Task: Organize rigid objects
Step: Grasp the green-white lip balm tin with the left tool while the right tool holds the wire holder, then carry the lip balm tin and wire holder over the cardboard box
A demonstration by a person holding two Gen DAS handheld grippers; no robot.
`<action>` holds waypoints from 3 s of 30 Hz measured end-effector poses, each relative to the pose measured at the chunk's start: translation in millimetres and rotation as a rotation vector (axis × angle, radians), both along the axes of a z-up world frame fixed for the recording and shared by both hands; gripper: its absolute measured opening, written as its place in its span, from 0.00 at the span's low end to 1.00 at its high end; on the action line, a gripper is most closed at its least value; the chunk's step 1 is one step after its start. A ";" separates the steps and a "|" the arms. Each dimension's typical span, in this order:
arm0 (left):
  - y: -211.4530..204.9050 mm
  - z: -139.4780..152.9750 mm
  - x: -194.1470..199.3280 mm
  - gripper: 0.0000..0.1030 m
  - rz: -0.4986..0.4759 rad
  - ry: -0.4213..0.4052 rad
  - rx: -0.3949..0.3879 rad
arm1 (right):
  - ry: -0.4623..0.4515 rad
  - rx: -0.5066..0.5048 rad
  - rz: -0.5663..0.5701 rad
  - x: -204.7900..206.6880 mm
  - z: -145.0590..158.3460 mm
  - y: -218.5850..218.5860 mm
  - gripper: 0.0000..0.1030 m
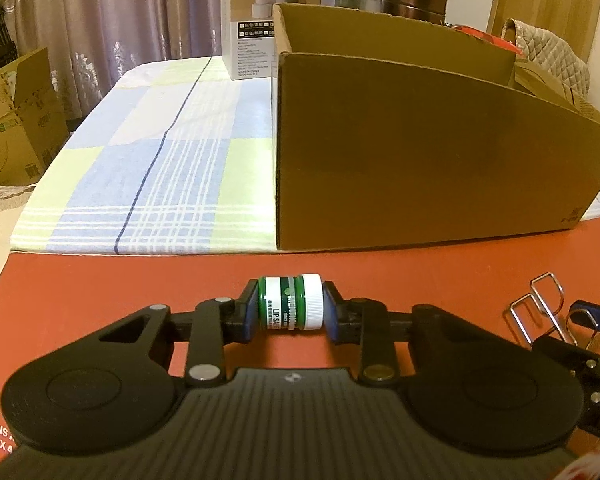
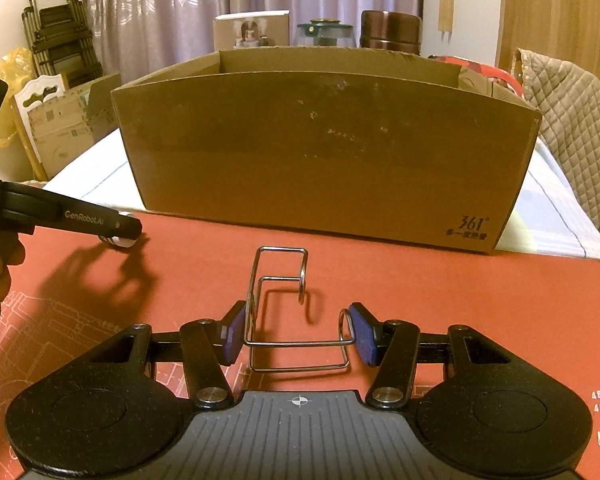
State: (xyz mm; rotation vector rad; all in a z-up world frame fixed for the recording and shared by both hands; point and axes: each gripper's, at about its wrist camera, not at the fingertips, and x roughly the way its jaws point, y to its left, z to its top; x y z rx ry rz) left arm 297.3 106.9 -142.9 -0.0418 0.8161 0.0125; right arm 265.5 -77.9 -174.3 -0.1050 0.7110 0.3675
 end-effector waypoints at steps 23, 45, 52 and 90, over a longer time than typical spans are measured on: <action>-57.3 24.9 -42.6 0.26 -0.139 -0.021 -0.014 | -0.009 0.020 -0.062 -18.5 32.6 -38.9 0.49; -105.4 159.2 -52.5 0.26 -0.231 -0.114 -0.070 | -0.065 0.163 -0.092 -7.0 163.3 -103.7 0.49; -106.3 191.8 -8.4 0.26 -0.239 -0.113 -0.045 | -0.084 0.134 -0.062 34.4 200.1 -102.8 0.49; -88.6 105.0 142.2 0.26 -0.189 0.102 0.017 | 0.124 0.089 -0.066 177.2 135.6 -71.2 0.49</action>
